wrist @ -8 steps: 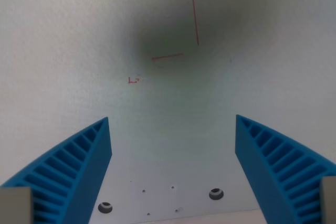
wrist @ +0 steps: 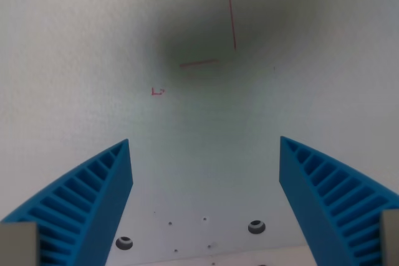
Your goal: Rotate around gripper negative y
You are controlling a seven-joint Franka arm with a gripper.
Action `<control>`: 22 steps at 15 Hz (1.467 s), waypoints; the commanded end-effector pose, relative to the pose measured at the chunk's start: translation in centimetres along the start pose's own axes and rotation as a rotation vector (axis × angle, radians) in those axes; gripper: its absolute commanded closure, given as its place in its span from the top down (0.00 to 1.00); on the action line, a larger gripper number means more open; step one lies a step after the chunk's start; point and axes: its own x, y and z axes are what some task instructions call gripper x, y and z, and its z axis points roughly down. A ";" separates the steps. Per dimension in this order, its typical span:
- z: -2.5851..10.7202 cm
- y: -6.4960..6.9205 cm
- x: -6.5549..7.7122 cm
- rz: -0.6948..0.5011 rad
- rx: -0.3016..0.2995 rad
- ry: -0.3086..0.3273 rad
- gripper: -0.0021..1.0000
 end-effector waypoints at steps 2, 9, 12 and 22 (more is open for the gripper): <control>-0.4 0.0 0.2 0.001 0.001 -0.102 1.00; -0.4 0.0 0.2 0.001 0.001 -0.183 1.00; -0.4 0.0 0.2 0.001 0.001 -0.218 1.00; -0.4 0.0 0.2 0.001 0.001 -0.335 1.00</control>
